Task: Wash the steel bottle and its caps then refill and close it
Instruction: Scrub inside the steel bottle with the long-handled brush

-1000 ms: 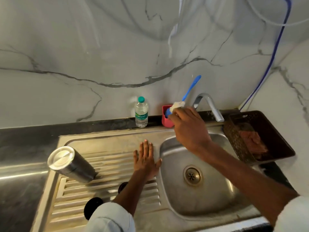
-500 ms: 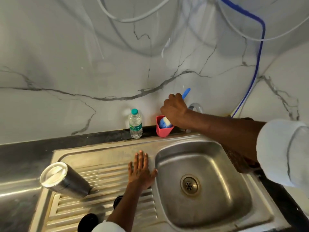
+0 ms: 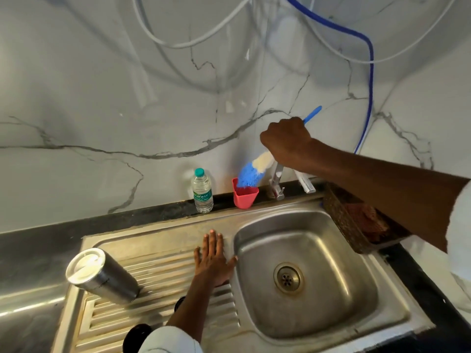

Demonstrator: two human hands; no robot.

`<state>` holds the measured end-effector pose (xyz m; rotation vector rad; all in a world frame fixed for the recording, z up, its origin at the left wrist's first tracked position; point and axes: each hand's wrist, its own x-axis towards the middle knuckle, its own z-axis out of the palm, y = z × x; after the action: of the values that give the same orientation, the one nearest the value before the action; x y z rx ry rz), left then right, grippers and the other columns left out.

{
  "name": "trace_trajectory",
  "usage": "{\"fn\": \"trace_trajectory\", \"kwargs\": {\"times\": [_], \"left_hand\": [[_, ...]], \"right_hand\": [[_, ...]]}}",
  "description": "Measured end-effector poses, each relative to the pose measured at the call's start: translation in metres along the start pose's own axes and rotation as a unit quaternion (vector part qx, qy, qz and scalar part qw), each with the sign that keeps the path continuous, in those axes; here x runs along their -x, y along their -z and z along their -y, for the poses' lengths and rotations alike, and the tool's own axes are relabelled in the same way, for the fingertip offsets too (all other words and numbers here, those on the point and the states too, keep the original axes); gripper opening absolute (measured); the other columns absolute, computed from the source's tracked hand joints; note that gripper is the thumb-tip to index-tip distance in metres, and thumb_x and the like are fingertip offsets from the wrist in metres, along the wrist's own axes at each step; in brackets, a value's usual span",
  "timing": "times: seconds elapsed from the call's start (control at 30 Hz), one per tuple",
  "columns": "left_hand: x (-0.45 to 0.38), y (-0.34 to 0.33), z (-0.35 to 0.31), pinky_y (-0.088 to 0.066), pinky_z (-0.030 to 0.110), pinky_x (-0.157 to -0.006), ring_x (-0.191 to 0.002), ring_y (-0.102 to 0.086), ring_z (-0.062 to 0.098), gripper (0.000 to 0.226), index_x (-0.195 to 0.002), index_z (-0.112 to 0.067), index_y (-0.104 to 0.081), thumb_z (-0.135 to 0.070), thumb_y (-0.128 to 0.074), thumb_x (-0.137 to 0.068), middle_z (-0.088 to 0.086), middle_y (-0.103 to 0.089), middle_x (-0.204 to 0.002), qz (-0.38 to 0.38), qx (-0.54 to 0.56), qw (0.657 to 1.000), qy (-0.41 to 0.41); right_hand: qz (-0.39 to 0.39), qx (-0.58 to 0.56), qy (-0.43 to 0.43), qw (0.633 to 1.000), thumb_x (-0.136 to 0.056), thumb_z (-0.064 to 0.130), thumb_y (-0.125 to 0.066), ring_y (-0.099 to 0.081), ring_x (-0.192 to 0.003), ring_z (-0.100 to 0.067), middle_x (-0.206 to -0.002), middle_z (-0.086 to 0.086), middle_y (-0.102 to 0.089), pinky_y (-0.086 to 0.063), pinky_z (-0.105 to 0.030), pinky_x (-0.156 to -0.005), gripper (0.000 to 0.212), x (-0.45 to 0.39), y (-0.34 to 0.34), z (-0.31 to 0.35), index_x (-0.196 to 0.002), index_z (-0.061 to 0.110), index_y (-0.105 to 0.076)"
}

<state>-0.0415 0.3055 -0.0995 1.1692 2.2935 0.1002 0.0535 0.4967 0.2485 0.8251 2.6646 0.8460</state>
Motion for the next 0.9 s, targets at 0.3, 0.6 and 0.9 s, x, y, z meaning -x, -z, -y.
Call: {"fn": "trace_trajectory", "kwargs": {"times": [0.3, 0.6, 0.9], "left_hand": [[0.000, 0.005, 0.006, 0.001, 0.052, -0.131, -0.162, 0.015, 0.021, 0.089, -0.169, -0.021, 0.007, -0.065, -0.036, -0.104, 0.001, 0.020, -0.175, -0.014, 0.030, 0.999, -0.013], [0.071, 0.001, -0.004, -0.045, 0.041, -0.112, -0.133, -0.056, 0.029, 0.042, -0.143, -0.012, -0.057, -0.030, -0.060, -0.105, 0.010, -0.062, -0.142, -0.252, 0.306, 0.918, 0.023], [0.115, -0.027, -0.027, -0.045, 0.034, -0.109, -0.128, -0.061, 0.022, 0.032, -0.135, -0.016, -0.069, -0.019, -0.059, -0.105, 0.003, -0.070, -0.134, -0.284, 0.373, 0.883, 0.002]], "right_hand": [[-0.022, -0.237, -0.216, 0.947, -0.090, 0.034, -0.066, -0.067, -0.092, -0.031, -0.099, -0.007, -0.066, -0.042, -0.035, -0.073, 0.026, 0.108, -0.034, -0.006, -0.109, 0.017, -0.068], [0.167, -0.459, -0.312, 0.815, -0.098, 0.048, -0.053, -0.070, -0.099, -0.032, -0.101, -0.005, -0.076, -0.054, -0.036, -0.077, 0.030, 0.233, -0.177, 0.131, -0.103, 0.026, -0.073], [0.120, -0.427, -0.317, 0.839, -0.101, 0.044, -0.049, -0.068, -0.092, -0.029, -0.097, -0.002, -0.073, -0.046, -0.036, -0.069, 0.026, 0.238, -0.178, 0.122, -0.104, 0.028, -0.069]]}}
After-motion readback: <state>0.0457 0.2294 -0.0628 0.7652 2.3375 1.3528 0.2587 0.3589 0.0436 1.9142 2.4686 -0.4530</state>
